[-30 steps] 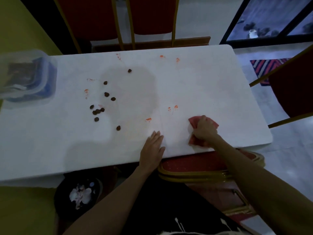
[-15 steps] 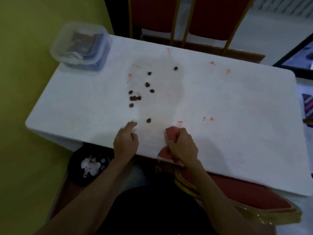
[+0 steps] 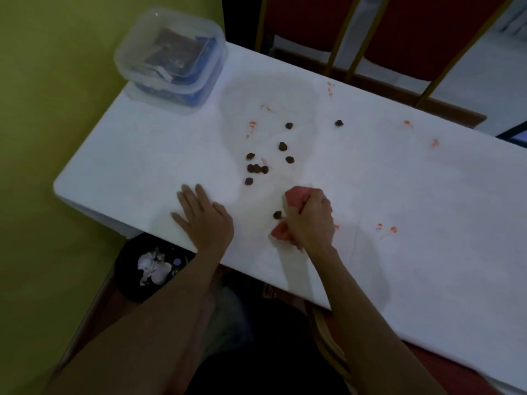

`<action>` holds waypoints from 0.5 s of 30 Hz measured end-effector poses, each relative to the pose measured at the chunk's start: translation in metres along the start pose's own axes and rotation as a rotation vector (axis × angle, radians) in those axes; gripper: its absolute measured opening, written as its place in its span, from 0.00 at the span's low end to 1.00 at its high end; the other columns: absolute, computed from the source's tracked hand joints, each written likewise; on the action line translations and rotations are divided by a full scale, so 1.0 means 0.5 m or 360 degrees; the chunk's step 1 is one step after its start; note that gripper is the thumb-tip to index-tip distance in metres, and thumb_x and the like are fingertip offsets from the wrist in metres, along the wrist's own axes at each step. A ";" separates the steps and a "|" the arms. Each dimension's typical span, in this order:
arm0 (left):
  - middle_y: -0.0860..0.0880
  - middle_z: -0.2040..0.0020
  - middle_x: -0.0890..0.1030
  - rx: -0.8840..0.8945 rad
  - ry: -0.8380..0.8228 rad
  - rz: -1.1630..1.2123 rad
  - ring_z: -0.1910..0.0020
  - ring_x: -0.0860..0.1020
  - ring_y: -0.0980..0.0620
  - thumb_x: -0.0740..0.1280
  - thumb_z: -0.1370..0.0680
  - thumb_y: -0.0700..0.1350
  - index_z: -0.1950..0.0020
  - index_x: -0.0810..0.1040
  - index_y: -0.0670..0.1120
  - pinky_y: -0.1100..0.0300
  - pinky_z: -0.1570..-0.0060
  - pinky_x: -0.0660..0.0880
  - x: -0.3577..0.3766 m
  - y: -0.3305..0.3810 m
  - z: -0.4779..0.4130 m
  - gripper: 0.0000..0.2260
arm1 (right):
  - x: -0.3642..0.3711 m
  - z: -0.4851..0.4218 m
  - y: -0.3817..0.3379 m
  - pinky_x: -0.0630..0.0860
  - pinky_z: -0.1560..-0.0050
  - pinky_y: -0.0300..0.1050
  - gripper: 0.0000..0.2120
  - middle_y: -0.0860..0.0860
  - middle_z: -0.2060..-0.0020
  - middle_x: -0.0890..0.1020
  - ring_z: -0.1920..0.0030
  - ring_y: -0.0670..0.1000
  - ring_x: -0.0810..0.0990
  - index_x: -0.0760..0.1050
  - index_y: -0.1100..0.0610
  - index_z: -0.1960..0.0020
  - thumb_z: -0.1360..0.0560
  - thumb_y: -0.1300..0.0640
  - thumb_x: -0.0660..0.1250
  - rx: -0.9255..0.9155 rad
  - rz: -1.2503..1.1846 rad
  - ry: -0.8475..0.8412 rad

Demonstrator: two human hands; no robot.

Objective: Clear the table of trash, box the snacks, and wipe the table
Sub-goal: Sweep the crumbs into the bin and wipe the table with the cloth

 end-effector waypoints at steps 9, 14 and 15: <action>0.41 0.19 0.55 -0.0039 0.0210 -0.0093 0.20 0.51 0.43 0.52 0.17 0.48 0.20 0.58 0.43 0.37 0.24 0.47 0.011 0.019 0.024 0.25 | 0.108 -0.038 -0.150 0.79 0.48 0.53 0.20 0.55 0.41 0.73 0.47 0.56 0.78 0.67 0.55 0.35 0.23 0.52 0.67 -0.0296 0.0038 -0.0361; 0.42 0.19 0.55 -0.0122 0.0176 -0.0057 0.20 0.50 0.44 0.52 0.18 0.48 0.21 0.58 0.43 0.36 0.25 0.47 0.004 0.029 0.021 0.25 | -0.033 -0.162 -0.067 0.79 0.49 0.54 0.16 0.53 0.46 0.77 0.49 0.55 0.79 0.69 0.52 0.43 0.26 0.46 0.66 -0.0108 0.0056 0.0077; 0.42 0.19 0.55 -0.0126 0.0181 -0.0056 0.20 0.50 0.44 0.53 0.18 0.48 0.21 0.58 0.43 0.36 0.25 0.47 0.003 0.030 0.020 0.25 | -0.047 -0.189 -0.049 0.79 0.49 0.55 0.18 0.55 0.44 0.77 0.47 0.57 0.79 0.69 0.56 0.40 0.25 0.47 0.65 -0.0043 0.0091 0.0122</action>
Point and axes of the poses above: each hand's wrist, its own z-axis away from the middle knuckle, its own x-axis out of the palm, y = z × x, the point moved 5 cm from there along -z, towards the middle knuckle
